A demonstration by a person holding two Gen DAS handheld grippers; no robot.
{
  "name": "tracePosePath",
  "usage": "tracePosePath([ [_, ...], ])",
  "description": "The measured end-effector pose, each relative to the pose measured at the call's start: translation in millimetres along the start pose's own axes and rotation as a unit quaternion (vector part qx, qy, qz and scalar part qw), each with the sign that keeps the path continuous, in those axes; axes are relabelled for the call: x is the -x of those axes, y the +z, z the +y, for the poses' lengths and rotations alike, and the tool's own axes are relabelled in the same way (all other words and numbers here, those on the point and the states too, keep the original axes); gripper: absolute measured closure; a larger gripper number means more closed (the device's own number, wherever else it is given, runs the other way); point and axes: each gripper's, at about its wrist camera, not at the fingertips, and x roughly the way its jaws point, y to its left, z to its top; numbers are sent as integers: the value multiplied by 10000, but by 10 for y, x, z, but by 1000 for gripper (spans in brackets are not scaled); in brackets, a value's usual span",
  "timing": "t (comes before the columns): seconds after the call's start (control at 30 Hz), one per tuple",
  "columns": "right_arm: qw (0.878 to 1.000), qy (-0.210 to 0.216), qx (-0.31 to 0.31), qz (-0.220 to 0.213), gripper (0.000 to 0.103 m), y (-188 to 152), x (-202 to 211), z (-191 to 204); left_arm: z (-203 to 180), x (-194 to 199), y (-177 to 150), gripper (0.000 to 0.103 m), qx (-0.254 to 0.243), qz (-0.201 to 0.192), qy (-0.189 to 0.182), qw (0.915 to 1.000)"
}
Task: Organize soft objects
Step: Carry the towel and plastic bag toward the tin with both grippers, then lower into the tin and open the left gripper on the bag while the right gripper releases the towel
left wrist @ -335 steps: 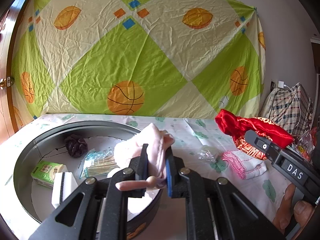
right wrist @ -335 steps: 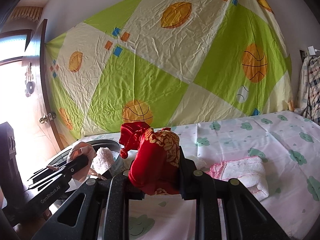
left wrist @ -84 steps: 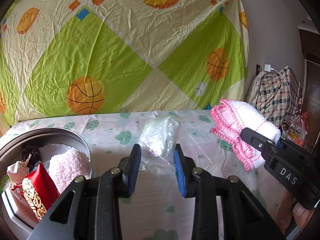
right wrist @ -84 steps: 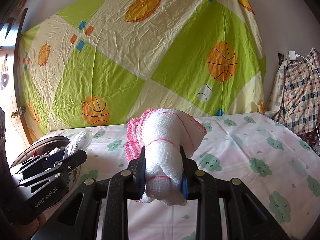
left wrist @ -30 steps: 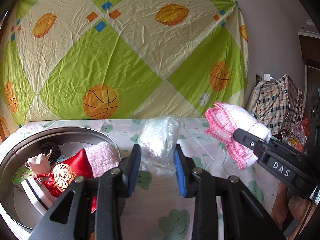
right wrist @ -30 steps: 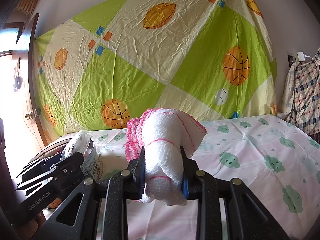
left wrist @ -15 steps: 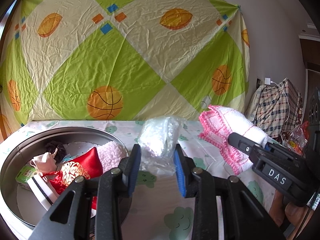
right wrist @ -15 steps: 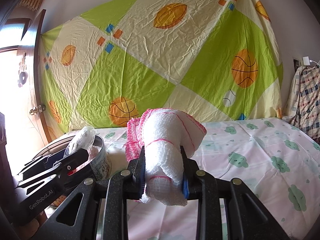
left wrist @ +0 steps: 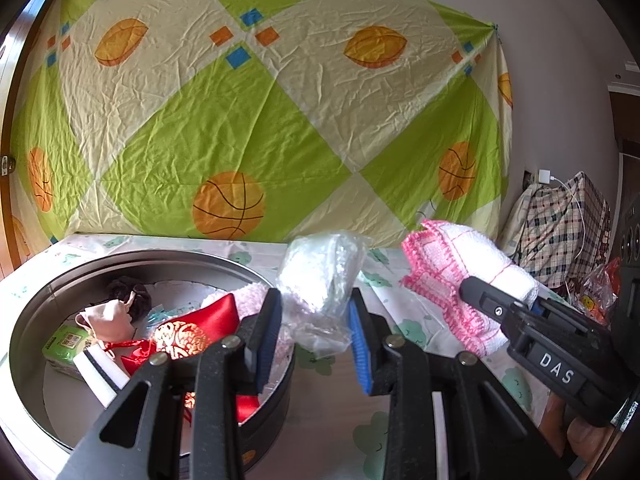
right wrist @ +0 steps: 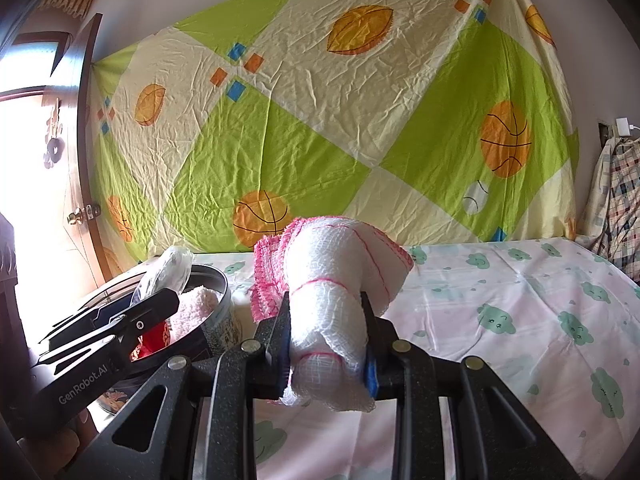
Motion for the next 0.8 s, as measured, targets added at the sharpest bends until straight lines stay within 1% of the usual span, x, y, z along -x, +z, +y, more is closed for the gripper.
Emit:
tracePosePath([
  [0.33, 9999, 116, 79, 12, 73, -12, -33, 160, 155, 79, 2, 71, 164, -80, 41, 9998],
  [0.47, 9994, 333, 12, 13, 73, -16, -59, 222, 243, 138, 39, 71, 216, -132, 78, 9996],
  [0.8, 9976, 650, 213, 37, 72, 9, -167, 541, 513, 245, 100, 71, 340, -100, 289, 9990],
])
